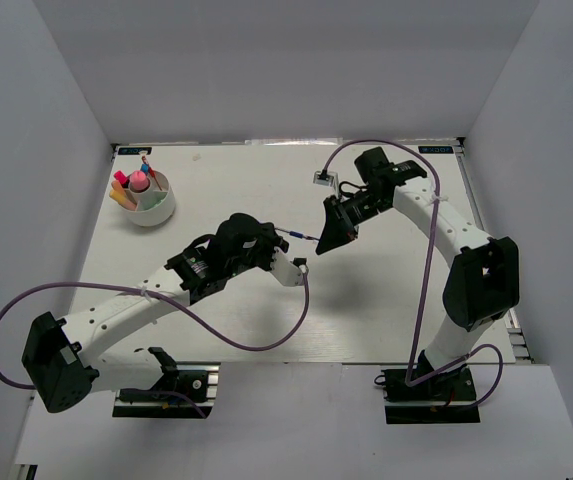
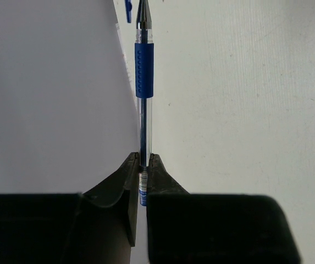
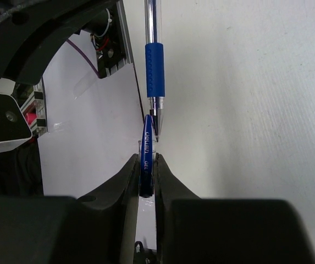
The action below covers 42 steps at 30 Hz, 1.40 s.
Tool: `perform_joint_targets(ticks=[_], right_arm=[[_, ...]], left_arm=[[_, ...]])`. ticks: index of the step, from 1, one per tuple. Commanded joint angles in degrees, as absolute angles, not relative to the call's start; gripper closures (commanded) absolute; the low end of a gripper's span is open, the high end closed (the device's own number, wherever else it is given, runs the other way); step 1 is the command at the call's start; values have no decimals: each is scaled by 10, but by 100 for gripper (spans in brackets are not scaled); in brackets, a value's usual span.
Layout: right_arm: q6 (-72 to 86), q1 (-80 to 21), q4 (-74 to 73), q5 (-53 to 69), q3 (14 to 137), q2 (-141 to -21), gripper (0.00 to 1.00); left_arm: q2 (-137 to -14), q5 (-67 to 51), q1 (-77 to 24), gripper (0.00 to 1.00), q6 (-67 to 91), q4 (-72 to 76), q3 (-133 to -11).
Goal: Sort the stationery into containers
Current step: Cap the pen
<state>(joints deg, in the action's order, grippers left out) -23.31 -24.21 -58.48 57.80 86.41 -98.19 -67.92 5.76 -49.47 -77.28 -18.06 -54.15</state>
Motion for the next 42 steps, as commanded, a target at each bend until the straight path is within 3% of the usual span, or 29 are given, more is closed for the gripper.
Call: perform_joint_targets(ticks=[1,42], right_arm=[[-244,-240,-582,593,895,-964,100],[-269,-242,-593,577,860,-951,100]], left_arm=[[-671,45,-497,100,-762,-192,-561],[-658,51,-487,100,-731,-193,-565]])
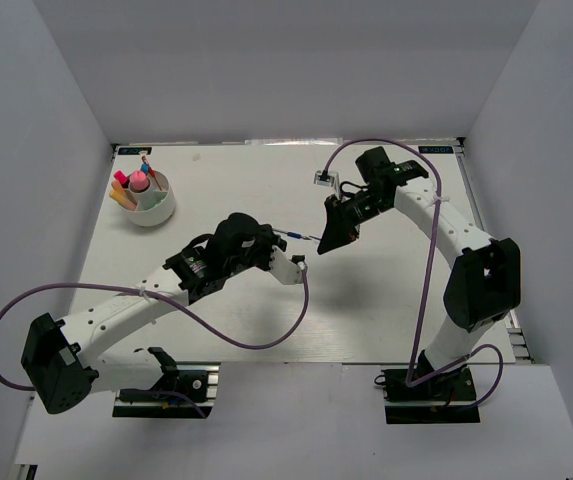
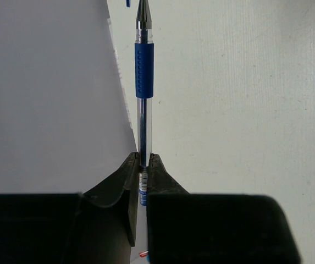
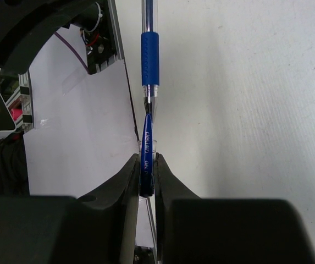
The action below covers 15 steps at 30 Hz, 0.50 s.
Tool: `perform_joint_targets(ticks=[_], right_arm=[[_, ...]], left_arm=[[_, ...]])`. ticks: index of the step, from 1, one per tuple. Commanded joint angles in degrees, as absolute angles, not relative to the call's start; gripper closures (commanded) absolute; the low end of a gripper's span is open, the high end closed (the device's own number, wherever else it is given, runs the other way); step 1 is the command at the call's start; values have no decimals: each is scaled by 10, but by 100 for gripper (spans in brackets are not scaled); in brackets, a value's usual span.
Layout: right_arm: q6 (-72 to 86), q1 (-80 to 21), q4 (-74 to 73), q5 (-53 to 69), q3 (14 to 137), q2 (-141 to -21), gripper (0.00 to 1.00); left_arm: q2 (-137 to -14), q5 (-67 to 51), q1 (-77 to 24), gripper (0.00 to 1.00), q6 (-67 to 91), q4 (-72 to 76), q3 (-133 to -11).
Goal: Sort the stationery into containers
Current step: Cap the pen
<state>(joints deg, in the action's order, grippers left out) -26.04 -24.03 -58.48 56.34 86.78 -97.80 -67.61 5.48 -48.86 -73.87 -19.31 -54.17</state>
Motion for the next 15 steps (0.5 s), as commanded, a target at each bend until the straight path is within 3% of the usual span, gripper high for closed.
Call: perform_joint_targets(ticks=[1,15], right_arm=[[-268,-243,-592,577,859,-952,100],[-260,-243,-587,587,892,-971,100]], left_arm=[[-660,51,-487,100,-731,-193,-569],[-671,44,-492,100,-724,-207,-588]])
